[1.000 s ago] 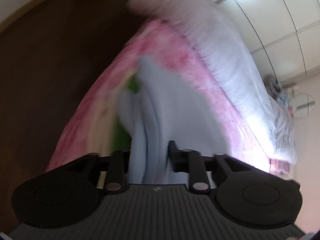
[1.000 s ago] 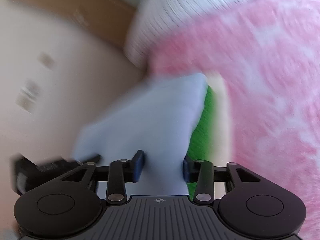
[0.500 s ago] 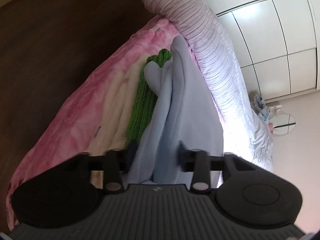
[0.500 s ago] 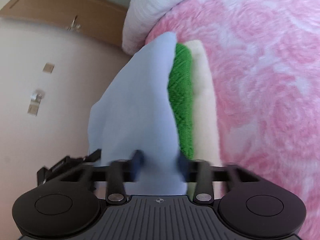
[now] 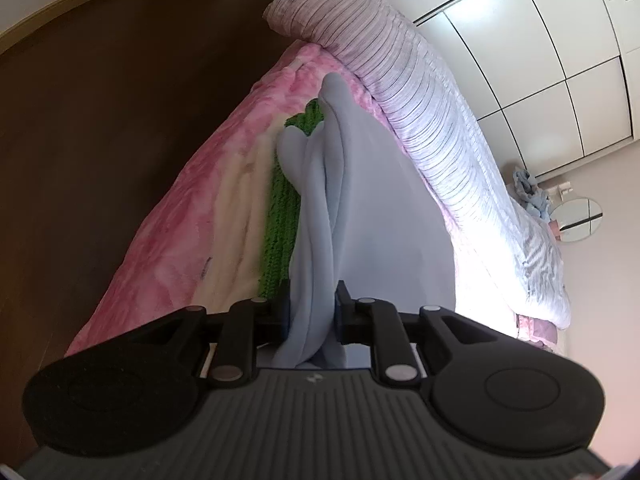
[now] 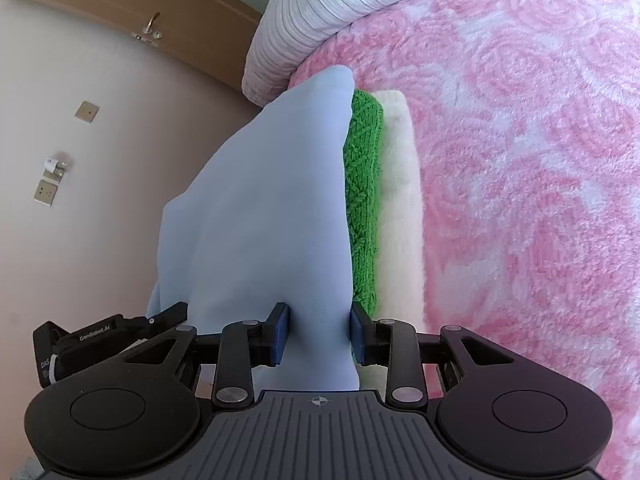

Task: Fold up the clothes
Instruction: 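Carry the folded sweatshirt with both grippers onto the green towel stack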

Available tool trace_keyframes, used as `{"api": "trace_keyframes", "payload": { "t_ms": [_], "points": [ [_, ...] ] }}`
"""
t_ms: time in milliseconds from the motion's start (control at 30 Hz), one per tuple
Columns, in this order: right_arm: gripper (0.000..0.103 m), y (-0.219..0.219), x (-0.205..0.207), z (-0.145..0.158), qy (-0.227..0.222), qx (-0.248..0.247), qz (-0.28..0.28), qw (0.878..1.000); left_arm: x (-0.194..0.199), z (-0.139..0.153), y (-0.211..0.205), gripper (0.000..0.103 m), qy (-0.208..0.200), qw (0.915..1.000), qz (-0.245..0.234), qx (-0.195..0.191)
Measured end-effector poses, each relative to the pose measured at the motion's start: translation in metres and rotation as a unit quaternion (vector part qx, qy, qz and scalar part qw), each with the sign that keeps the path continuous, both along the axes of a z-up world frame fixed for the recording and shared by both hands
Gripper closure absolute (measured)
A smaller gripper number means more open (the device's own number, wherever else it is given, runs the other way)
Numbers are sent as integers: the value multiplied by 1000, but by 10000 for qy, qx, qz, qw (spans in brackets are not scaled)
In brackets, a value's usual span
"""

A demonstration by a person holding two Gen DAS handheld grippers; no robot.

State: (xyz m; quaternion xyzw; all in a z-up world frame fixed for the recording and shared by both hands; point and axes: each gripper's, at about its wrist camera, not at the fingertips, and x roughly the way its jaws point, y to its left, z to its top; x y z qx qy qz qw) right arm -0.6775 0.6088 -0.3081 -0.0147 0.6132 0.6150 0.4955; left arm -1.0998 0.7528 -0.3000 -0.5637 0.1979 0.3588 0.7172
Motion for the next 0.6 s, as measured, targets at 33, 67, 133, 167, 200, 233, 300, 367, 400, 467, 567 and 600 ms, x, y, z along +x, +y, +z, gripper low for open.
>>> {"api": "trace_keyframes", "payload": {
  "t_ms": [33,67,133,167,200,233,300,367,400,467,567,600],
  "points": [
    [71,0,0,-1,25,-21,4,10000,1,3,3,80,81,10000,-25,-52],
    [68,-1,2,0,87,-129,-21,9999,2,9,6,80,203,9998,-65,-38],
    [65,3,8,13,-30,-217,-86,9997,4,31,13,80,584,9978,-136,280],
    [63,5,11,19,-97,-256,-121,9996,5,44,17,80,794,9956,-153,477],
    [63,7,14,28,-293,-219,-198,9991,8,56,21,80,997,9925,-131,689],
    [63,11,18,38,-552,-133,-282,9980,13,66,26,80,1114,9894,-123,926],
    [63,24,19,59,-1259,179,-381,9911,29,81,36,81,1201,9828,-224,1383],
    [63,45,9,73,-2019,474,-273,9779,52,86,47,85,1292,9763,-441,1678],
    [63,56,3,79,-2386,615,-214,9689,66,83,51,92,1369,9730,-592,1763],
    [63,79,-13,79,-2875,752,27,9548,92,73,59,101,1578,9649,-883,1907],
    [63,104,-37,63,-3246,897,243,9413,117,44,68,103,2157,9482,-1085,2065],
    [63,111,-45,55,-3324,913,306,9382,119,33,71,103,2250,9470,-1060,2031]
  ]
}}
